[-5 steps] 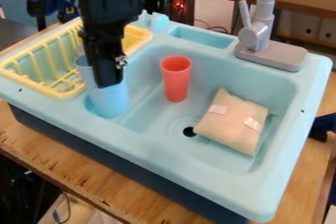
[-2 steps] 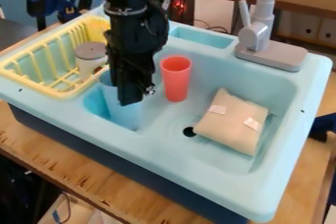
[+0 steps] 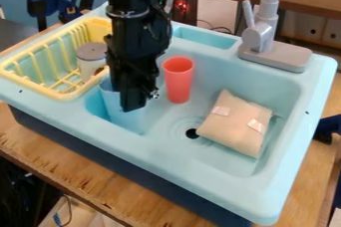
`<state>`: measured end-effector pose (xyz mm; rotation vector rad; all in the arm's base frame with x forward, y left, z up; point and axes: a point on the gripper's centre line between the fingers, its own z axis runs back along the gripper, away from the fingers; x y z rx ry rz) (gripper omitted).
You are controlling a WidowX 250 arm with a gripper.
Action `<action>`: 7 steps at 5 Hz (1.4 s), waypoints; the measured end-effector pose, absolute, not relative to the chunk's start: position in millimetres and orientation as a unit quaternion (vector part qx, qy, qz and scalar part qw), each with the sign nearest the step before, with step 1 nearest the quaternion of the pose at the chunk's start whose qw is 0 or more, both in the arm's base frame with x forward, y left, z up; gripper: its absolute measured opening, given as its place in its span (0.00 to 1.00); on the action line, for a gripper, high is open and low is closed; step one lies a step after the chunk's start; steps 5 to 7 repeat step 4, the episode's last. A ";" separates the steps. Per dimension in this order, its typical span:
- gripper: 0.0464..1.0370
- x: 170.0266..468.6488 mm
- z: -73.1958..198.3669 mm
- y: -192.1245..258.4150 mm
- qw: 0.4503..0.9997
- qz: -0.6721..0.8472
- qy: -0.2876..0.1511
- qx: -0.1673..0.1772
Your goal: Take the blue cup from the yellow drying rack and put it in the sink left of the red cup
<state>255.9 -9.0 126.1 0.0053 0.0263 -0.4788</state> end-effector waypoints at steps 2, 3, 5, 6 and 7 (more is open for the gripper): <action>0.84 260.2 155.9 -29.8 0.968 -0.251 -0.005 -0.002; 0.97 255.4 181.7 -40.4 0.963 -0.267 -0.035 0.008; 0.97 248.8 201.4 -50.0 0.959 -0.279 -0.044 0.020; 0.97 248.8 201.4 -50.0 0.959 -0.279 -0.044 0.020; 0.97 248.8 201.4 -50.0 0.959 -0.279 -0.044 0.020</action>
